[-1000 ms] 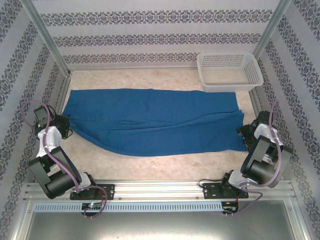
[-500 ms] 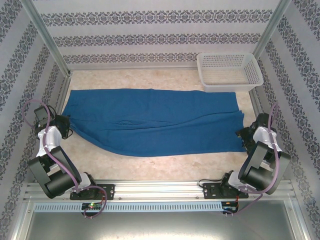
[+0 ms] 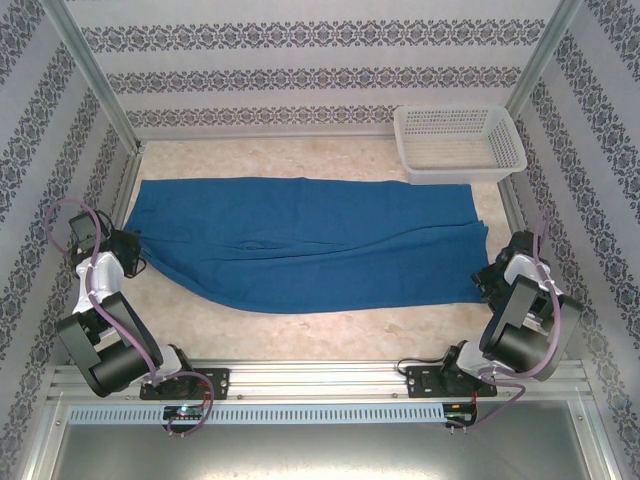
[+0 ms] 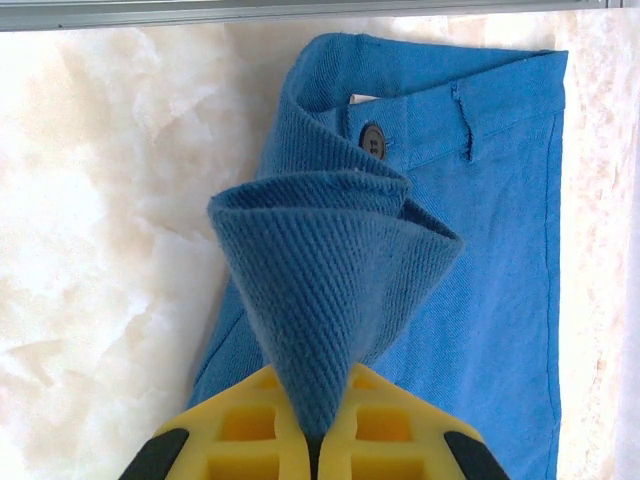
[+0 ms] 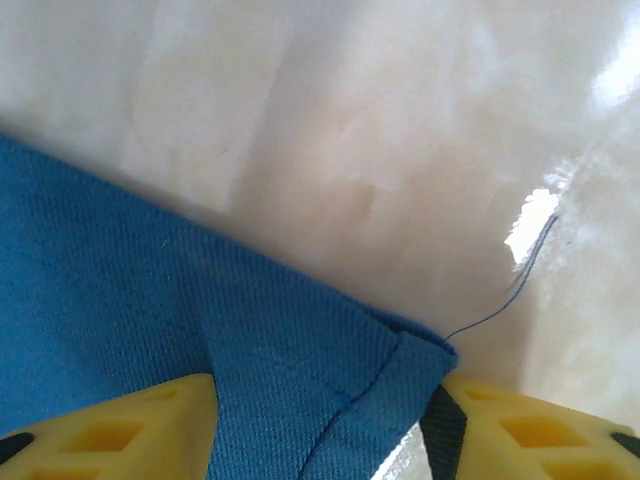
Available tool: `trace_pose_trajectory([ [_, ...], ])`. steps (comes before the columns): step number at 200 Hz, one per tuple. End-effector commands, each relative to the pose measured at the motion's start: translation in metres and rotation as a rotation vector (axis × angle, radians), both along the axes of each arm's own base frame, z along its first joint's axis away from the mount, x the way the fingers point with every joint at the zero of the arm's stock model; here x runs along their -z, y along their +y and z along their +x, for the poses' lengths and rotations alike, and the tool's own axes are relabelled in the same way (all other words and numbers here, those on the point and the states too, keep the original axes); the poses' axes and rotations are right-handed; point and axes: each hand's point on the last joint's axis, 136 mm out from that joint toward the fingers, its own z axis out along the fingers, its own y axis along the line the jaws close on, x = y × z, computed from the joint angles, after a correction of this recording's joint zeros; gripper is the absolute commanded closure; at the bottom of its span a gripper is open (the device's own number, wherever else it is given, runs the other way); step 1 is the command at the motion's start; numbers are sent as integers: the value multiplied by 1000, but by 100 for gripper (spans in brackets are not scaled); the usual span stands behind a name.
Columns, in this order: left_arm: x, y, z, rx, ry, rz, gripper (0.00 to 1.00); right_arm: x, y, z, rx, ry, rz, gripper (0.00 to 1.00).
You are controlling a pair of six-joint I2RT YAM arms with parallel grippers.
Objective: Roll up the long pants
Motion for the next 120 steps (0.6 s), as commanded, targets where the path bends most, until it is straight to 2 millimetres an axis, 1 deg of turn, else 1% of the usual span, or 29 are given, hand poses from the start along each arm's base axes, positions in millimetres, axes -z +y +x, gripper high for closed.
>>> trace_pose_trajectory([
  [1, -8, 0, 4, 6, -4, 14, 100, 3, -3, 9, -22, -3, -10, 42],
  [7, -8, 0, 4, 5, -4, 13, 100, 4, -2, 9, -24, 0, -7, 41],
  [14, -9, 0, 4, 3, -6, 13, 100, 5, -3, 8, -28, 3, -13, 43],
  [21, -9, 1, 4, 2, -7, 13, 100, 5, -3, 9, -30, 0, -17, 52],
  [46, -10, 1, 5, 1, -8, 13, 100, 5, -5, 8, -41, 7, -27, 100],
  [67, -11, 2, 3, -4, -2, 16, 100, 0, -6, 8, -58, 8, -35, 100],
  [82, -12, 2, 2, -8, 3, 19, 100, -9, -7, 10, -71, -6, -51, 100],
  [120, -9, 0, -1, -26, 6, -3, 100, -48, -4, 14, -121, -69, -86, 100],
])
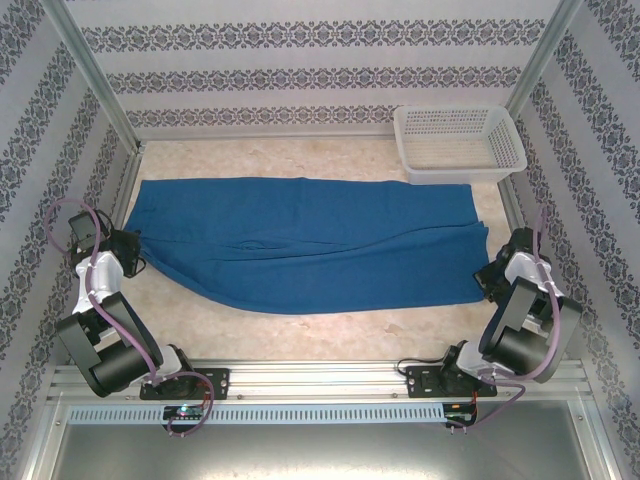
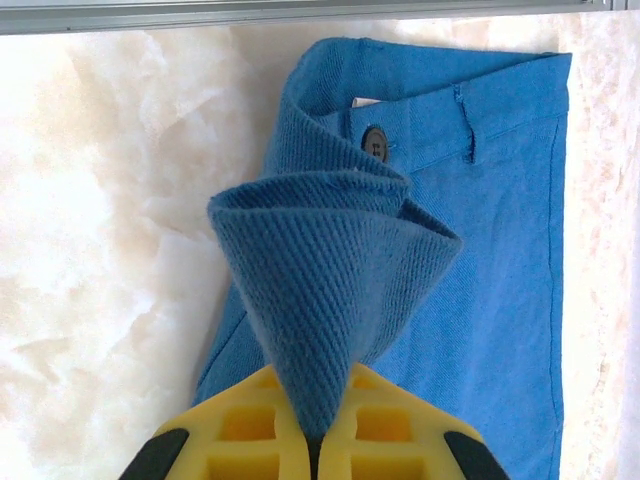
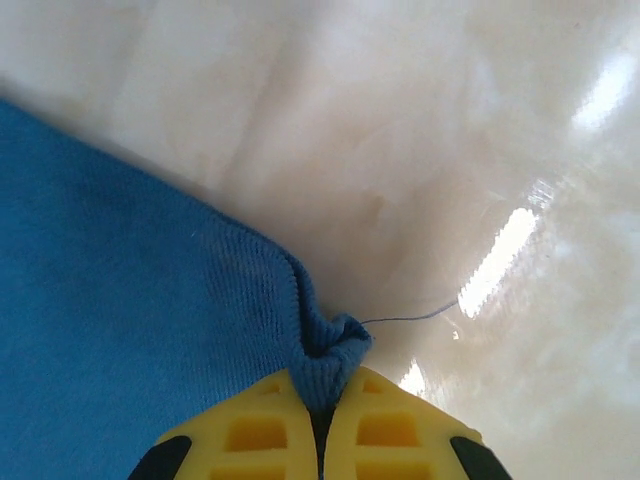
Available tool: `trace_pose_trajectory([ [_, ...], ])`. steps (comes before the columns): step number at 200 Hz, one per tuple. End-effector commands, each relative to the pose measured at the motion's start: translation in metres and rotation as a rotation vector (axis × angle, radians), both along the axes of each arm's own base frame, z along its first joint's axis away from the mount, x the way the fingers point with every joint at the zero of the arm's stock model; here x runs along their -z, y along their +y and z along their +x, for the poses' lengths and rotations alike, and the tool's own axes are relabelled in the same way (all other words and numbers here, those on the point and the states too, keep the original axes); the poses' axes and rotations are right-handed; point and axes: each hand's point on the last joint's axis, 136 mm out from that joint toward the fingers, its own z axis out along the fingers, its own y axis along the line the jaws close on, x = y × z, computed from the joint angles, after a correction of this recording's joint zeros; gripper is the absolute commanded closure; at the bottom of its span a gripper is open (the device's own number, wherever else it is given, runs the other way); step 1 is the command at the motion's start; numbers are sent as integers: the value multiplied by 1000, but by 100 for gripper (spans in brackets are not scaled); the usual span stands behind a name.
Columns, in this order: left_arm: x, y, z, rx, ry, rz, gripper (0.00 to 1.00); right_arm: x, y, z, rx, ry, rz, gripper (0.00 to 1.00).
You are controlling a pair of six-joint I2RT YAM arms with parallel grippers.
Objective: Roll up the long pants
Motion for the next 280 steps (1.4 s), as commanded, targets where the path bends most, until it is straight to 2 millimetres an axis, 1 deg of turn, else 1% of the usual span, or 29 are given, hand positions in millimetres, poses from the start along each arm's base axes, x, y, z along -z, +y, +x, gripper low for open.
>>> trace_pose_trajectory([
  [1, -9, -2, 1, -20, -7, -7, 100, -36, -1, 14, -62, -79, -40, 100],
  [20, -11, -7, 6, -14, -42, -45, 100, -53, 6, 18, -96, -118, -27, 100],
  [33, -12, -10, 5, -12, -43, -57, 100, -64, 11, 20, -109, -140, -11, 100],
  [49, -13, -12, -1, -11, -29, -50, 100, -77, 16, 22, -123, -169, -9, 100],
  [66, -13, -15, -11, -16, -3, -38, 100, -89, 16, 20, -119, -187, -24, 100],
  [90, -6, -23, -42, -51, 73, -27, 100, -99, 14, 16, -90, -208, -51, 100],
  [103, -1, -28, -64, -82, 118, -6, 100, -102, 16, 13, -79, -221, -55, 100],
  [131, 0, -35, -118, -185, 202, 64, 100, -108, 13, 1, -55, -223, -90, 100],
  [141, -3, -37, -136, -229, 221, 93, 100, -109, 12, -3, -43, -228, -95, 100],
  [149, -5, -37, -147, -255, 225, 116, 100, -112, 10, -4, -37, -237, -99, 100],
  [163, -9, -36, -158, -290, 230, 151, 100, -116, 7, -7, -19, -247, -94, 100],
  [178, -14, -31, -158, -291, 238, 176, 100, -123, 2, -7, 11, -267, -94, 100],
  [193, -18, -27, -157, -293, 260, 185, 100, -132, -3, -4, 35, -301, -82, 100],
  [200, -19, -25, -157, -295, 273, 187, 100, -139, -5, -1, 41, -316, -86, 100],
  [221, -23, -21, -151, -296, 285, 178, 100, -151, -10, 10, 48, -349, -78, 100],
  [236, -27, -18, -144, -300, 275, 164, 100, -159, -11, 19, 53, -383, -65, 100],
  [256, -38, -14, -131, -301, 237, 150, 100, -168, -15, 34, 53, -419, -52, 100],
  [280, -54, -6, -115, -303, 195, 146, 100, -172, -22, 52, 44, -429, -40, 100],
])
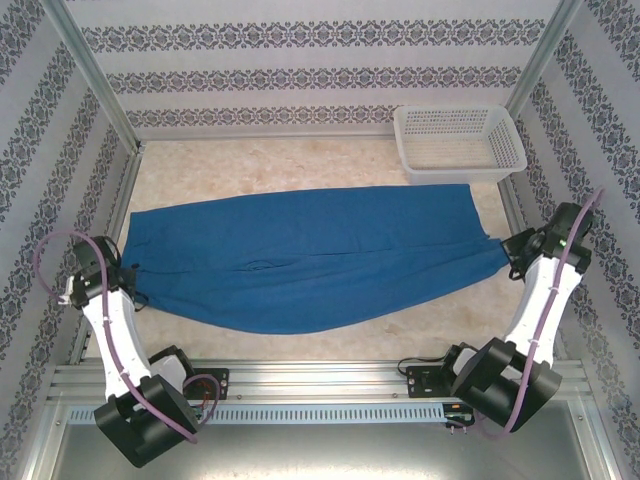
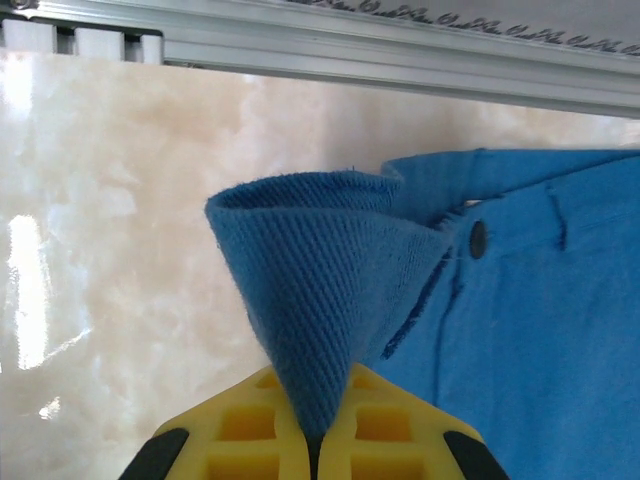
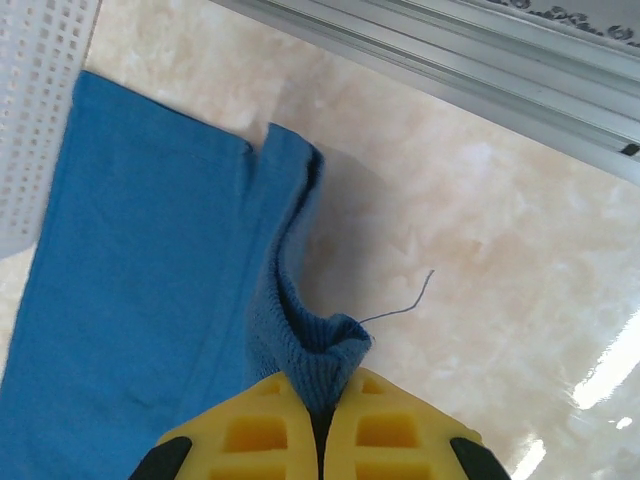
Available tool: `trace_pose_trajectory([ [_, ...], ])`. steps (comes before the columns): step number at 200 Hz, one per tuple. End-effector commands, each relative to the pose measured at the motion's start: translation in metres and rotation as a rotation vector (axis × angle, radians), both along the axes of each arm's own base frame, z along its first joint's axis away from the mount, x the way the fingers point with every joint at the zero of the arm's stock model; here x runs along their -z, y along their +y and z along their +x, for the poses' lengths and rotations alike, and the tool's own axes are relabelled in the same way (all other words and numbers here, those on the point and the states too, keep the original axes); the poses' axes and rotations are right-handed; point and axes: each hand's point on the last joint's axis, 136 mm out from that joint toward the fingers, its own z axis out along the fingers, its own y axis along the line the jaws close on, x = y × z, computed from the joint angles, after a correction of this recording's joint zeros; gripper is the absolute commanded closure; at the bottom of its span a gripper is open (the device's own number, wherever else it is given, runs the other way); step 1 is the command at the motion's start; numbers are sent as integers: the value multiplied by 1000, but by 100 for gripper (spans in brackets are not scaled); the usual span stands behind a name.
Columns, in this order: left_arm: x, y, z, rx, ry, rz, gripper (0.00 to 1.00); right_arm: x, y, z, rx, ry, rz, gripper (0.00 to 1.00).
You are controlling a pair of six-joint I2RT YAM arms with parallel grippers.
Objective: Roll up the long pants
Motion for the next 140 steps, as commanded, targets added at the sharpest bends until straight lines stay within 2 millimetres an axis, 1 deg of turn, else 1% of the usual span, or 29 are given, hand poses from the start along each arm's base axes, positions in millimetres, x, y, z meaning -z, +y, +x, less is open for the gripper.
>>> trace_pose_trajectory([
  [1, -27, 12, 16, -25, -63, 36, 100, -20, -12, 27, 8, -81, -16, 100],
  [22, -40, 20, 28, -23, -79, 39, 100, -18, -23, 41, 16, -77, -9, 100],
  [43, -46, 27, 41, -19, -87, 37, 100, -18, -31, 58, 11, -83, -4, 100],
  [78, -47, 35, 57, -20, -103, 22, 100, -20, -35, 86, -23, -81, -18, 100],
  [123, -47, 47, 72, -23, -110, 26, 100, -29, -40, 122, -50, -89, -45, 100],
  [140, -46, 52, 79, -20, -106, 29, 100, -32, -41, 139, -73, -88, -59, 100],
])
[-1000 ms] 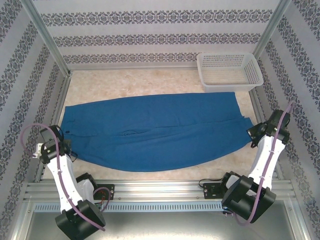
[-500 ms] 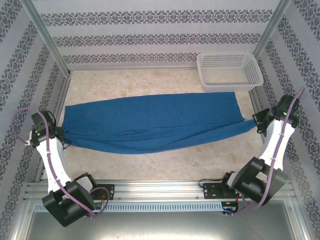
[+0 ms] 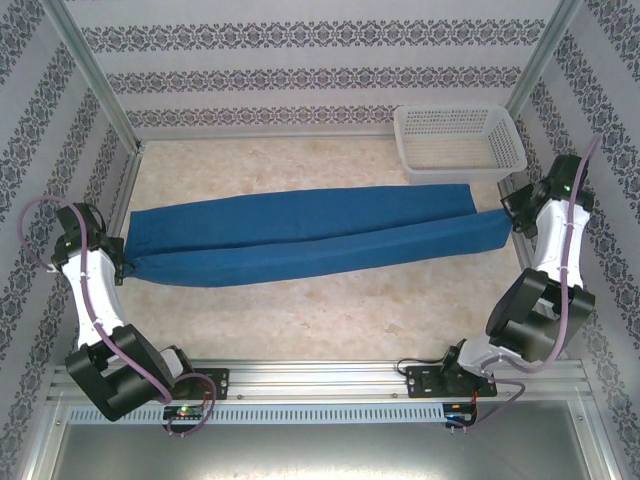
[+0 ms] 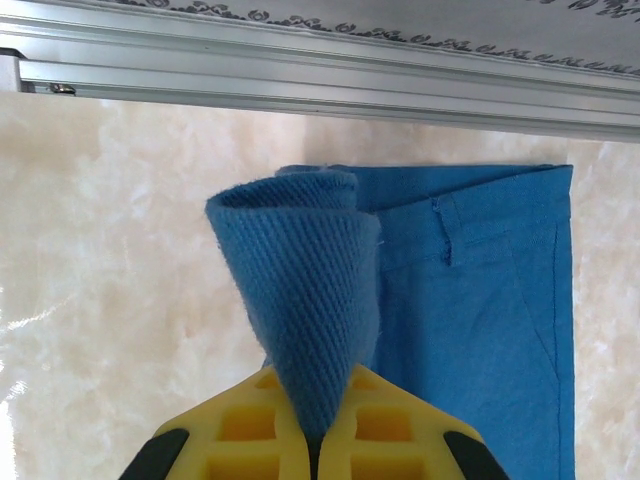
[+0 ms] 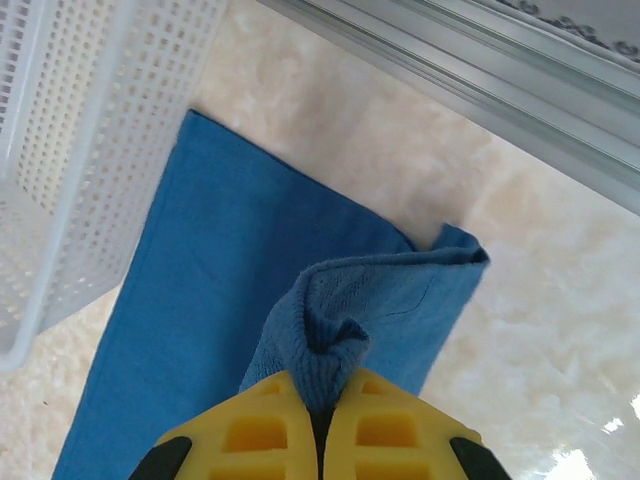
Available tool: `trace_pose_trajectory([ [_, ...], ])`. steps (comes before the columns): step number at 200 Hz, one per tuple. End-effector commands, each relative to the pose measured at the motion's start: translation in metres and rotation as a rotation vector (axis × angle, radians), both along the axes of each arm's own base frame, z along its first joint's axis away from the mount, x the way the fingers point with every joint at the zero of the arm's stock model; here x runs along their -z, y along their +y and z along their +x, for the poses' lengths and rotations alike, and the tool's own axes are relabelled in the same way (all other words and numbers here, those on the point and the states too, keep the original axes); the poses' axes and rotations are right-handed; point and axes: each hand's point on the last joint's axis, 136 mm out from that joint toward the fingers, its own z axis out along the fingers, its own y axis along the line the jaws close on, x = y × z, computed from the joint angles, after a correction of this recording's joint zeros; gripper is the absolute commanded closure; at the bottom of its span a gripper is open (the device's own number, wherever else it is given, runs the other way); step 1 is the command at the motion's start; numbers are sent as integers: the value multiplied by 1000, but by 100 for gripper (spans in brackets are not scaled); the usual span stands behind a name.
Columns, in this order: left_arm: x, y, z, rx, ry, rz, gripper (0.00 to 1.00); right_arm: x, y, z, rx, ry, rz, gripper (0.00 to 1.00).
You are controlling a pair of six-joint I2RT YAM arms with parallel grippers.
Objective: Roll up the long pants
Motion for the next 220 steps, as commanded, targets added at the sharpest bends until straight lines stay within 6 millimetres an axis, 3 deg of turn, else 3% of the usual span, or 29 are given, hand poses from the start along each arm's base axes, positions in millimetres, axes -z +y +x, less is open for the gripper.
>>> trace_pose_trajectory([
  [1, -24, 25, 21, -32, -73, 94, 100, -24, -22, 31, 30, -69, -96, 100],
  [59, -25, 42, 46, -11, -92, 112, 100, -13, -28, 70, -11, -24, -140, 100],
  [104, -17, 55, 65, 0, -86, 117, 100, -2, -33, 86, -22, 15, -174, 100],
  [168, -2, 70, 107, 63, -112, 85, 100, 4, -44, 109, -55, 43, -217, 100],
  [220, 9, 76, 142, 122, -167, 61, 100, 26, -41, 121, -86, 75, -219, 100],
])
